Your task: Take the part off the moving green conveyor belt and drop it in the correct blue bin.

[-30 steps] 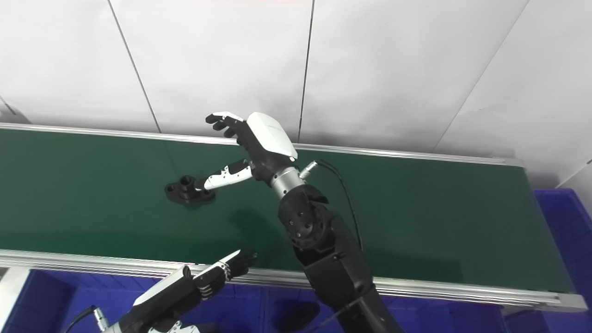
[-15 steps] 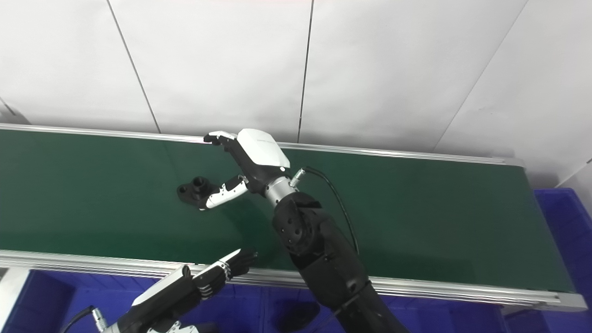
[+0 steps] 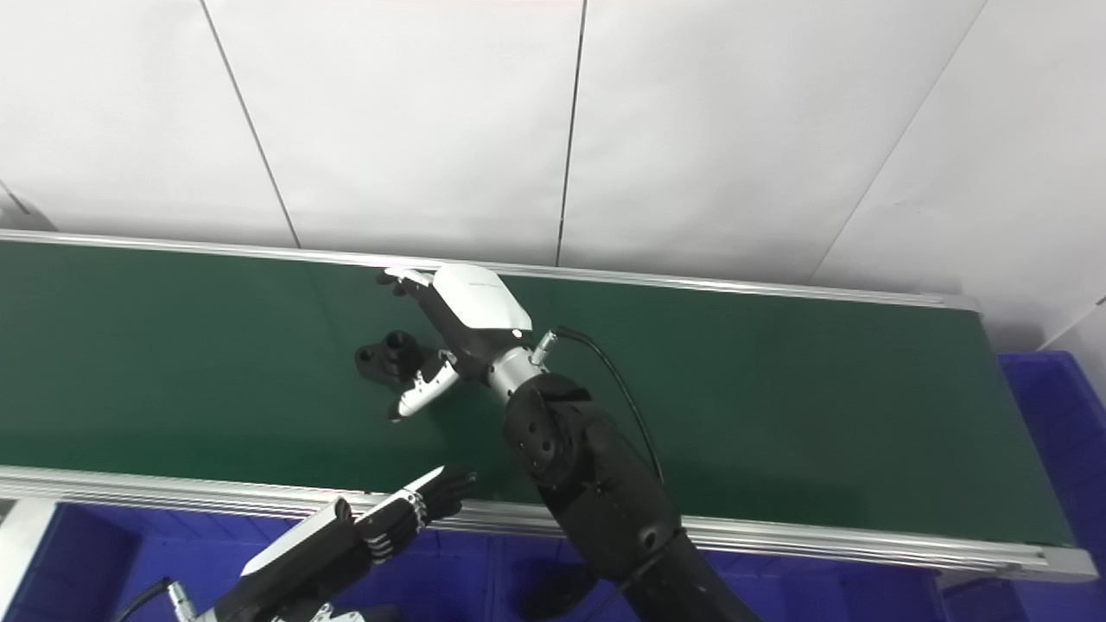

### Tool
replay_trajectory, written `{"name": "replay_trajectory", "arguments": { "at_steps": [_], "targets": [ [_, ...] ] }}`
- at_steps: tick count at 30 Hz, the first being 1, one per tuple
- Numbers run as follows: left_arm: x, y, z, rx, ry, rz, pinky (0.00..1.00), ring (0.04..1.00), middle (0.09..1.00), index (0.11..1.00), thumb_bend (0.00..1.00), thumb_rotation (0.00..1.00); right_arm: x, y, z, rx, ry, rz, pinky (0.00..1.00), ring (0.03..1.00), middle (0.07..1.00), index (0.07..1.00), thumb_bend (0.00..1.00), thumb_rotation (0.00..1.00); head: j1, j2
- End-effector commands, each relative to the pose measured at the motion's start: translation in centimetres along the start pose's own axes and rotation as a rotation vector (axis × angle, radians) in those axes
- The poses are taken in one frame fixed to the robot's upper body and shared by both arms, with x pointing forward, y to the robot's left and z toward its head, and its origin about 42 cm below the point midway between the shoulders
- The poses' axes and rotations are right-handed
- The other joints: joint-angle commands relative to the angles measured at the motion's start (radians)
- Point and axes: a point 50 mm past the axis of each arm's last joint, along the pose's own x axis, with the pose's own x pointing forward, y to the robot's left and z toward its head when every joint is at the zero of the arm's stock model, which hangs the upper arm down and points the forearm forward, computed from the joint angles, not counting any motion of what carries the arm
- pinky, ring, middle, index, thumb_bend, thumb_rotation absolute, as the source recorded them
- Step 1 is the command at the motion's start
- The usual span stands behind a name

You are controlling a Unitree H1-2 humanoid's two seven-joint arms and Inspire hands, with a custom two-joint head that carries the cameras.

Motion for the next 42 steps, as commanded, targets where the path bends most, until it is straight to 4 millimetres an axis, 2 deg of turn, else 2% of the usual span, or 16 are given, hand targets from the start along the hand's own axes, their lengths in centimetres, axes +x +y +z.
{"name": "replay_trajectory", "arguments": {
  "at_steps": [1, 8, 13, 14, 15, 16, 18, 21, 33, 39, 42],
  "targets": [
    [-0.3, 0.3, 1.1, 0.017, -0.045, 0.007, 1.00, 1.000, 1.000, 1.000, 0.39, 0.57, 0.6, -1.0, 1.2, -0.031, -0.083, -0.057, 0.79, 0.825, 0.811, 0.881, 0.94, 0.04, 0.000, 0.001],
    [-0.4, 0.6, 1.6, 0.031, -0.056, 0.004, 1.00, 1.000, 1.000, 1.000, 0.38, 0.58, 0.4, 0.6, -0.7, -0.117, -0.046, -0.071, 0.71, 0.778, 0.770, 0.861, 0.91, 0.00, -0.021, 0.007],
    [-0.4, 0.8, 2.0, 0.030, -0.057, 0.000, 1.00, 1.000, 1.000, 1.000, 0.39, 0.61, 0.4, 1.8, -2.9, -0.199, 0.026, -0.073, 0.65, 0.688, 0.646, 0.830, 0.82, 0.00, -0.034, 0.013],
    [-0.4, 0.8, 2.0, 0.027, -0.056, 0.000, 1.00, 1.000, 1.000, 1.000, 0.39, 0.61, 0.4, 2.0, -3.4, -0.213, 0.046, -0.075, 0.64, 0.671, 0.626, 0.821, 0.80, 0.00, -0.034, 0.014],
    [-0.5, 0.9, 2.1, 0.027, -0.055, -0.001, 1.00, 1.000, 1.000, 1.000, 0.39, 0.61, 0.4, 2.1, -3.8, -0.224, 0.060, -0.077, 0.64, 0.653, 0.560, 0.811, 0.68, 0.00, -0.035, 0.014],
    [-0.5, 0.9, 2.1, 0.027, -0.054, -0.001, 1.00, 1.000, 1.000, 1.000, 0.39, 0.61, 0.4, 2.2, -4.0, -0.229, 0.067, -0.079, 0.63, 0.633, 0.525, 0.804, 0.63, 0.00, -0.036, 0.014],
    [-0.6, 0.9, 2.2, 0.029, -0.055, -0.002, 1.00, 1.000, 1.000, 1.000, 0.40, 0.62, 0.3, 2.2, -4.3, -0.234, 0.083, -0.090, 0.60, 0.571, 0.487, 0.788, 0.57, 0.00, -0.039, 0.014],
    [-0.6, 1.0, 2.1, 0.032, -0.054, -0.004, 1.00, 1.000, 1.000, 1.000, 0.40, 0.63, 0.3, 1.9, -4.2, -0.230, 0.087, -0.115, 0.54, 0.532, 0.481, 0.779, 0.57, 0.00, -0.045, 0.011],
    [-0.3, 1.4, 2.0, 0.038, -0.059, -0.008, 1.00, 1.000, 1.000, 1.000, 0.39, 0.61, 0.5, 1.0, -4.0, -0.186, 0.080, -0.181, 0.52, 0.552, 0.483, 0.757, 0.57, 0.00, -0.047, 0.005],
    [-0.4, 1.6, 2.0, 0.041, -0.057, -0.010, 1.00, 1.000, 1.000, 1.000, 0.39, 0.59, 0.5, 1.0, -4.4, -0.199, 0.099, -0.173, 0.48, 0.527, 0.482, 0.755, 0.57, 0.00, -0.052, 0.000],
    [-0.4, 1.7, 2.0, 0.040, -0.057, -0.009, 1.00, 1.000, 1.000, 1.000, 0.39, 0.59, 0.4, 1.1, -4.6, -0.195, 0.103, -0.171, 0.50, 0.546, 0.482, 0.750, 0.57, 0.00, -0.056, 0.000]
  ]
}}
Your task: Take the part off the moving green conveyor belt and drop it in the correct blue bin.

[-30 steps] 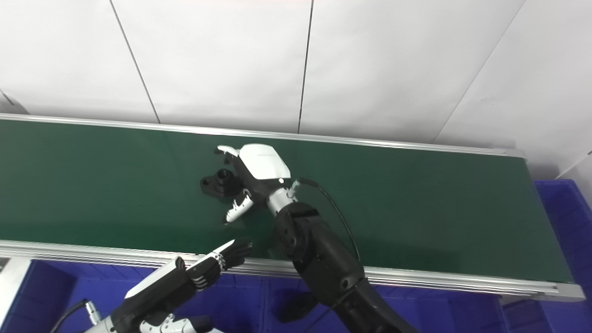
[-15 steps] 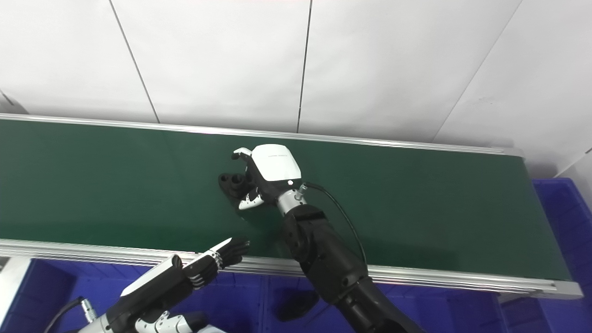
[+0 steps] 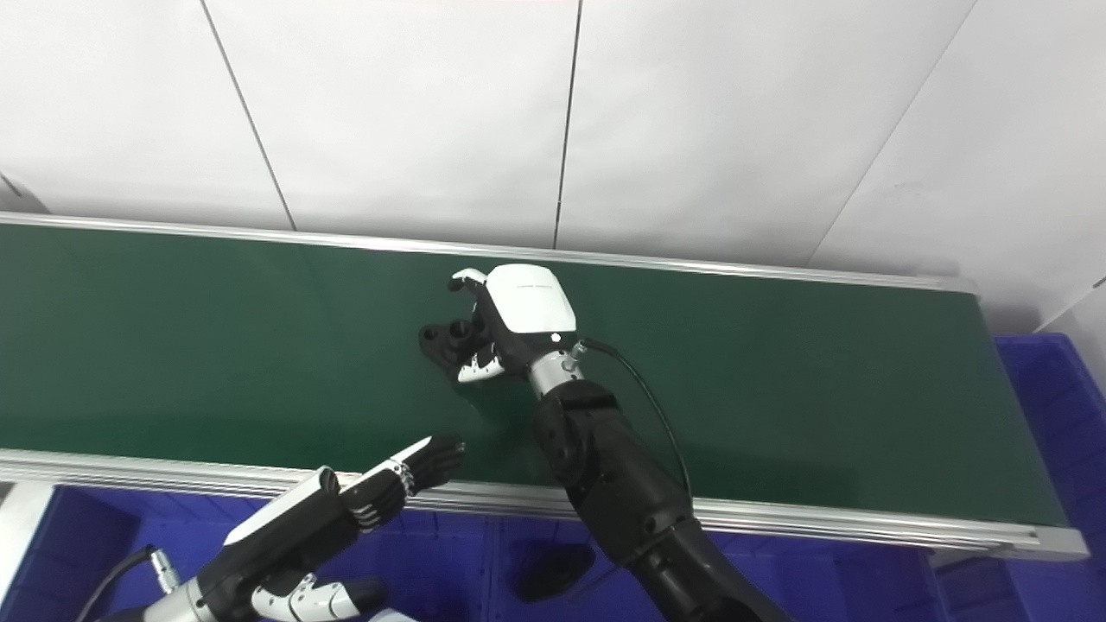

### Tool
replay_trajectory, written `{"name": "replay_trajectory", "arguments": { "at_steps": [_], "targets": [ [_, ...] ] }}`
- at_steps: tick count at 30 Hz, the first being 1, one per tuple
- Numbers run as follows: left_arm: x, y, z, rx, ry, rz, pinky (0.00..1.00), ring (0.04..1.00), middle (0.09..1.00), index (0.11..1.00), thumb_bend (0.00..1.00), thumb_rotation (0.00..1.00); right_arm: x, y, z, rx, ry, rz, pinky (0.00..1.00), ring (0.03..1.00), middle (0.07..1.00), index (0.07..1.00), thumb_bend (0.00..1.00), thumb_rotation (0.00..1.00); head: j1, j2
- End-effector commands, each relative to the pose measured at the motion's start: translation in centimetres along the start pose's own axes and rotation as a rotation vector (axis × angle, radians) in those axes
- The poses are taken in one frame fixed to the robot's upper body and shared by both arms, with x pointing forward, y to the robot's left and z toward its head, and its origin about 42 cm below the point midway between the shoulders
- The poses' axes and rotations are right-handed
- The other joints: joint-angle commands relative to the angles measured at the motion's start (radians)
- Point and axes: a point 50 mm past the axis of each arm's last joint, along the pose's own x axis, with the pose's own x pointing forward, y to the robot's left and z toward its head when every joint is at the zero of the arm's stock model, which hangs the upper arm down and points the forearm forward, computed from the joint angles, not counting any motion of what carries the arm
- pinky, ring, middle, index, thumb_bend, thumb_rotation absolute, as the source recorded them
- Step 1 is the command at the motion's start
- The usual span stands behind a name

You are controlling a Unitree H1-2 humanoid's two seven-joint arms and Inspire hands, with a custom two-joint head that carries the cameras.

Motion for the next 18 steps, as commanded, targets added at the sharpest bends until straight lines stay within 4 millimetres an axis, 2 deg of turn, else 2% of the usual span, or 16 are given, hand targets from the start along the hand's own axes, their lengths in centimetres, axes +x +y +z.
{"name": "replay_trajectory", "arguments": {
  "at_steps": [1, 5, 6, 8, 11, 14, 15, 18],
  "targets": [
    [-0.05, 0.50, 0.85, 0.012, -0.038, -0.001, 1.00, 1.000, 1.000, 1.000, 0.39, 0.59, 0.76, -1.04, 0.80, -0.003, -0.025, -0.043, 0.50, 0.547, 0.482, 0.749, 0.57, 0.00, 0.000, -0.001],
    [-0.06, 0.47, 0.94, 0.009, -0.041, 0.000, 1.00, 1.000, 1.000, 1.000, 0.39, 0.59, 0.60, -0.91, 0.79, -0.003, -0.023, -0.038, 0.50, 0.536, 0.483, 0.746, 0.57, 0.00, 0.001, -0.001],
    [-0.07, 0.47, 0.96, 0.007, -0.040, 0.000, 1.00, 1.000, 1.000, 1.000, 0.40, 0.59, 0.58, -0.86, 0.79, -0.002, -0.023, -0.034, 0.44, 0.480, 0.491, 0.751, 0.55, 0.00, 0.001, 0.000],
    [-0.14, 0.50, 1.06, 0.008, -0.039, 0.001, 1.00, 1.000, 1.000, 1.000, 0.40, 0.59, 0.54, -0.79, 0.79, -0.002, -0.025, -0.023, 0.39, 0.441, 0.506, 0.754, 0.54, 0.00, 0.000, 0.001],
    [-0.26, 0.56, 1.19, 0.012, -0.036, 0.002, 1.00, 1.000, 1.000, 1.000, 0.40, 0.60, 0.54, -0.74, 0.75, -0.010, -0.032, -0.008, 0.39, 0.430, 0.520, 0.725, 0.53, 0.00, -0.001, 0.006],
    [-0.39, 0.59, 1.23, 0.007, -0.034, 0.006, 1.00, 1.000, 1.000, 1.000, 0.40, 0.60, 0.54, -0.68, 0.71, -0.002, -0.032, 0.004, 0.40, 0.428, 0.516, 0.613, 0.53, 0.00, -0.001, 0.007],
    [-0.42, 0.60, 1.24, 0.008, -0.036, 0.007, 1.00, 1.000, 1.000, 1.000, 0.40, 0.60, 0.53, -0.62, 0.68, 0.005, -0.031, 0.009, 0.41, 0.426, 0.499, 0.544, 0.52, 0.00, -0.001, 0.007],
    [-0.45, 0.66, 1.37, 0.006, -0.037, 0.010, 1.00, 1.000, 1.000, 1.000, 0.40, 0.61, 0.50, -0.23, 0.33, 0.047, -0.020, 0.038, 0.46, 0.457, 0.517, 0.496, 0.52, 0.00, 0.000, 0.008]
  ]
}}
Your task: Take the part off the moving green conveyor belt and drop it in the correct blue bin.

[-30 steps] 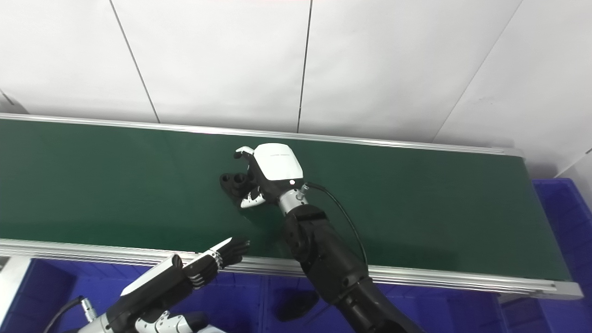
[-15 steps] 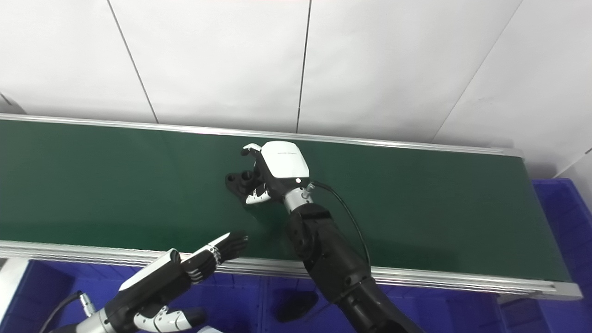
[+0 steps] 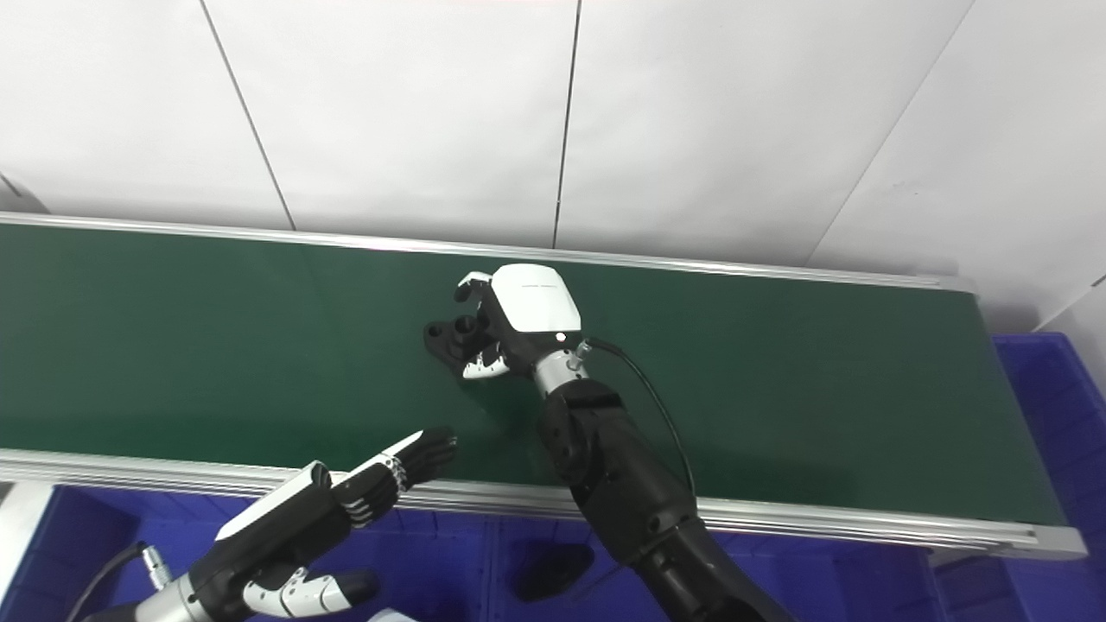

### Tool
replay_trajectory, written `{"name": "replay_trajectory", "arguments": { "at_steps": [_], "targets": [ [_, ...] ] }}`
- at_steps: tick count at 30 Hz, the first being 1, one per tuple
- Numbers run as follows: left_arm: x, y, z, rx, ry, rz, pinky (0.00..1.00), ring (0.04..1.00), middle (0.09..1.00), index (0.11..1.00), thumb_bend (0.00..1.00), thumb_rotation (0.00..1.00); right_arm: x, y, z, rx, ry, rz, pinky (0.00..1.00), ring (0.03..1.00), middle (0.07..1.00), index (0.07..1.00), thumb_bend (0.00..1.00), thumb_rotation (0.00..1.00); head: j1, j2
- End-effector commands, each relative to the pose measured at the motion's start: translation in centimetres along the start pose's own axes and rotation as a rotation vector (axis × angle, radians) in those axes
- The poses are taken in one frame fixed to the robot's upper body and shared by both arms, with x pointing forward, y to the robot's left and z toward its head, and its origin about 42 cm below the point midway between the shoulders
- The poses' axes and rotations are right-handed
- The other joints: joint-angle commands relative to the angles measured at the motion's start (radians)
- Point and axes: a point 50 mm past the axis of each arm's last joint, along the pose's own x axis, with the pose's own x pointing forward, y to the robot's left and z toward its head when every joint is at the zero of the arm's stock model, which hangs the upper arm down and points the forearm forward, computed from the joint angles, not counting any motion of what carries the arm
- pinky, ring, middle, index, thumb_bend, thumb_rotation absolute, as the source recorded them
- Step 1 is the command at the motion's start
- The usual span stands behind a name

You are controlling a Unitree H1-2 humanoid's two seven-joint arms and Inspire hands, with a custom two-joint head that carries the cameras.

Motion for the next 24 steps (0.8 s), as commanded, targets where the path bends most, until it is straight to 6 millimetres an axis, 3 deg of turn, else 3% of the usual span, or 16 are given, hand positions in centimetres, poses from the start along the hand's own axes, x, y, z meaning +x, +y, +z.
{"name": "replay_trajectory", "arguments": {
  "at_steps": [1, 8, 12, 18, 24],
  "targets": [
    [-0.2, 0.3, 1.1, 0.008, -0.037, 0.003, 1.00, 1.000, 1.000, 1.000, 0.40, 0.61, 0.5, 0.0, 0.8, 0.036, -0.030, 0.027, 0.47, 0.467, 0.521, 0.486, 0.52, 0.00, 0.000, 0.001],
    [-0.2, 0.5, 1.2, 0.010, -0.034, 0.008, 1.00, 1.000, 1.000, 1.000, 0.40, 0.62, -0.1, 0.6, -0.1, 0.083, -0.021, 0.022, 0.52, 0.500, 0.540, 0.448, 0.51, 0.00, -0.004, 0.000],
    [-0.1, 0.6, 1.3, 0.012, -0.033, 0.010, 1.00, 1.000, 1.000, 1.000, 0.40, 0.62, -0.7, 0.0, -0.6, 0.154, -0.009, -0.008, 0.46, 0.478, 0.536, 0.457, 0.52, 0.00, -0.007, -0.003],
    [0.0, 0.8, 1.1, 0.013, -0.035, 0.010, 1.00, 1.000, 1.000, 1.000, 0.40, 0.63, -1.9, -2.0, -1.1, 0.219, -0.023, -0.066, 0.38, 0.454, 0.532, 0.470, 0.52, 0.00, -0.015, -0.005],
    [0.2, 1.0, 0.8, 0.014, -0.039, 0.011, 1.00, 1.000, 1.000, 1.000, 0.41, 0.64, -4.4, -6.3, -1.5, 0.239, -0.036, -0.161, 0.38, 0.439, 0.548, 0.457, 0.51, 0.00, -0.025, -0.011]
  ]
}}
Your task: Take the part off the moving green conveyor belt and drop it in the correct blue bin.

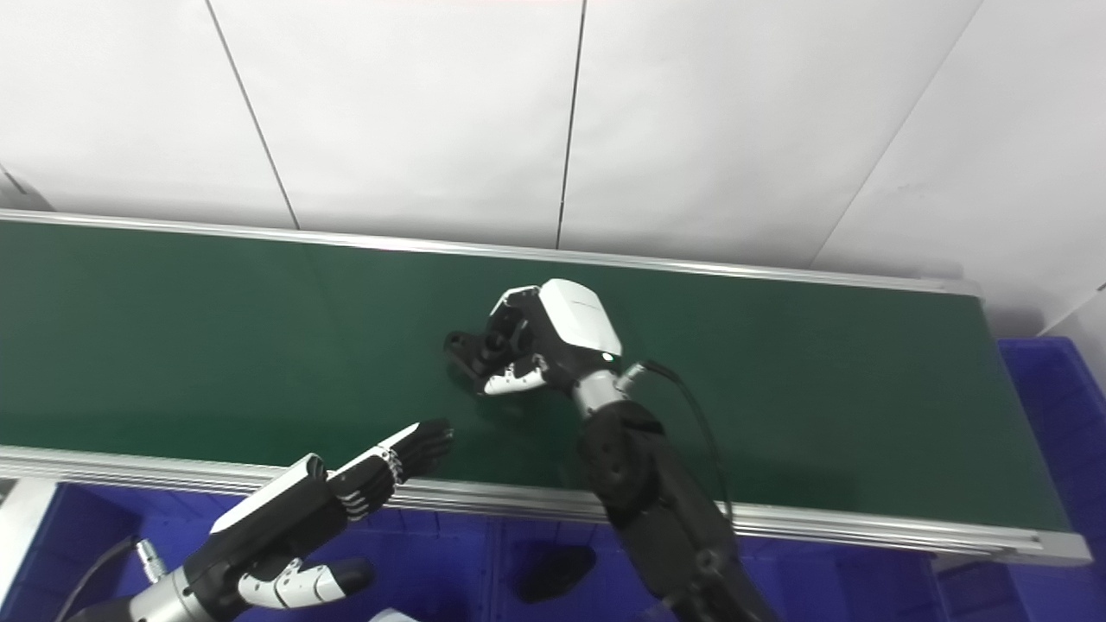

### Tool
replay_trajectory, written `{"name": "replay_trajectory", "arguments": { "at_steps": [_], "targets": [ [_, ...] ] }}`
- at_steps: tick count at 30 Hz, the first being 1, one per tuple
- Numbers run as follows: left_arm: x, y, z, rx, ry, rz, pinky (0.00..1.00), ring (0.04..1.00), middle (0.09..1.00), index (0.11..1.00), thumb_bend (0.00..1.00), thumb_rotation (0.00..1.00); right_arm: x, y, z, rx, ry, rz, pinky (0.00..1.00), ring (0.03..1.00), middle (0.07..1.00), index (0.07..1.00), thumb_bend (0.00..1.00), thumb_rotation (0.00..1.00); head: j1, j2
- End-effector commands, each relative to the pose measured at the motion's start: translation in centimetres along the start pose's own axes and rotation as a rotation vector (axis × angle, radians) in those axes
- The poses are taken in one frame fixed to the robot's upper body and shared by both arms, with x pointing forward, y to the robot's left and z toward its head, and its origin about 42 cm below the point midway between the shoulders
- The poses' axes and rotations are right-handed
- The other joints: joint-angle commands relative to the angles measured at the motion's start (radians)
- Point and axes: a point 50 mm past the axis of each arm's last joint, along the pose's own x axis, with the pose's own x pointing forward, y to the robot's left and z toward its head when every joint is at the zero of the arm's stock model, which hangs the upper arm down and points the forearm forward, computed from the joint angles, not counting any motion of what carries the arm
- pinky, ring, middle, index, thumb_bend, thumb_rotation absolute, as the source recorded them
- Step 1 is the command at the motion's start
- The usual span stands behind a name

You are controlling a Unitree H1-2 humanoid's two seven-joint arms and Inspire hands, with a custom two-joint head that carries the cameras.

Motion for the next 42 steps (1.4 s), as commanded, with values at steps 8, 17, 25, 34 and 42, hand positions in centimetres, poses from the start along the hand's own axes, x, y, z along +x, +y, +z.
{"name": "replay_trajectory", "arguments": {
  "at_steps": [8, 17, 25, 34, 42],
  "targets": [
    [0.2, 0.9, 0.4, 0.005, -0.051, -0.005, 1.00, 1.000, 1.000, 1.000, 0.40, 0.64, -2.0, -7.5, 3.1, 0.011, -0.087, -0.184, 0.35, 0.428, 0.547, 0.451, 0.51, 0.00, -0.019, -0.002],
    [1.0, 1.4, 0.0, 0.014, -0.056, -0.014, 1.00, 1.000, 1.000, 1.000, 0.43, 0.66, -5.6, -10.3, 4.1, 0.018, -0.124, -0.287, 0.38, 0.436, 0.528, 0.453, 0.52, 0.00, -0.028, -0.010],
    [2.2, 2.6, 0.0, 0.027, -0.064, -0.026, 1.00, 1.000, 1.000, 1.000, 0.42, 0.65, -9.9, -9.2, 3.9, 0.036, -0.095, -0.279, 0.37, 0.445, 0.534, 0.451, 0.52, 0.00, -0.041, 0.032],
    [3.3, 3.6, 0.0, 0.015, -0.093, -0.035, 1.00, 1.000, 1.000, 1.000, 0.37, 0.62, -12.4, -7.6, 4.1, 0.084, -0.070, -0.289, 0.41, 0.461, 0.529, 0.438, 0.52, 0.00, -0.070, 0.064],
    [3.3, 4.0, 0.2, 0.015, -0.087, -0.042, 1.00, 1.000, 1.000, 1.000, 0.39, 0.60, -14.8, -6.2, 5.4, 0.139, -0.034, -0.254, 0.39, 0.455, 0.539, 0.438, 0.51, 0.00, -0.095, 0.113]
  ]
}}
